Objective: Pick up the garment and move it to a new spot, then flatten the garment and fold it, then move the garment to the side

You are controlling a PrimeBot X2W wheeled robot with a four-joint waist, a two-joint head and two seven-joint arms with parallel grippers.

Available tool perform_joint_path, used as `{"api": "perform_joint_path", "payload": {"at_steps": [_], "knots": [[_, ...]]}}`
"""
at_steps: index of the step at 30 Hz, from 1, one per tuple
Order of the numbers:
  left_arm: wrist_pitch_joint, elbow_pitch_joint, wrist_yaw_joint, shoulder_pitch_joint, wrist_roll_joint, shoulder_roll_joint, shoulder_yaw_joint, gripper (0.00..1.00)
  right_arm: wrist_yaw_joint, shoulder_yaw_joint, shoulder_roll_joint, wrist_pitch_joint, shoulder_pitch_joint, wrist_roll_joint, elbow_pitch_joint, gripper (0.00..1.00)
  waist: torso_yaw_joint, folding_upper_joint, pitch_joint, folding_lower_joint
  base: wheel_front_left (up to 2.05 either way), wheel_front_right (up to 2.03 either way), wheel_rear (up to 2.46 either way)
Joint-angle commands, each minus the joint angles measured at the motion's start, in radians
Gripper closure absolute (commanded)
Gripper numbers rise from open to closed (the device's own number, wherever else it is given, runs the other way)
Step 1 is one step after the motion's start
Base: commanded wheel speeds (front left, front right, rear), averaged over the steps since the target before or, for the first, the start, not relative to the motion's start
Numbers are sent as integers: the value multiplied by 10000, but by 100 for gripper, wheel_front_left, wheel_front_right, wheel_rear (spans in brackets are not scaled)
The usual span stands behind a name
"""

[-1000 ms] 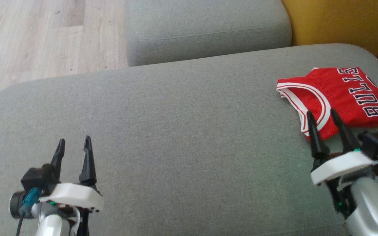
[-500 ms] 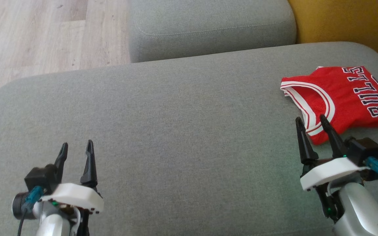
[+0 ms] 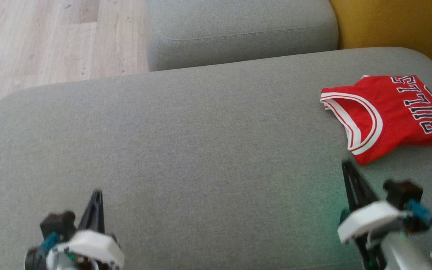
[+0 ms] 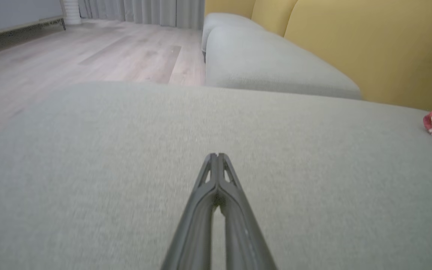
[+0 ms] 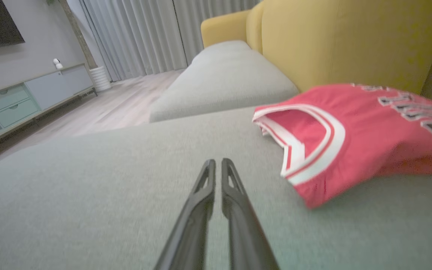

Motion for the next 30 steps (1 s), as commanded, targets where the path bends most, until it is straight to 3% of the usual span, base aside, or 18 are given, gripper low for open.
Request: {"api": "perform_joint_path", "payload": {"at_steps": [1, 30], "knots": [[108, -192, -13, -312, -224, 40, 95, 100, 1, -83, -37, 53, -286, 222, -236, 100, 7, 0, 6, 0, 0, 0, 0], [872, -615, -168, -396, -3483, 33, 337, 100, 19, -765, 246, 855, -67, 3087, -901, 100, 113, 0, 104, 0, 0, 0, 0]]}}
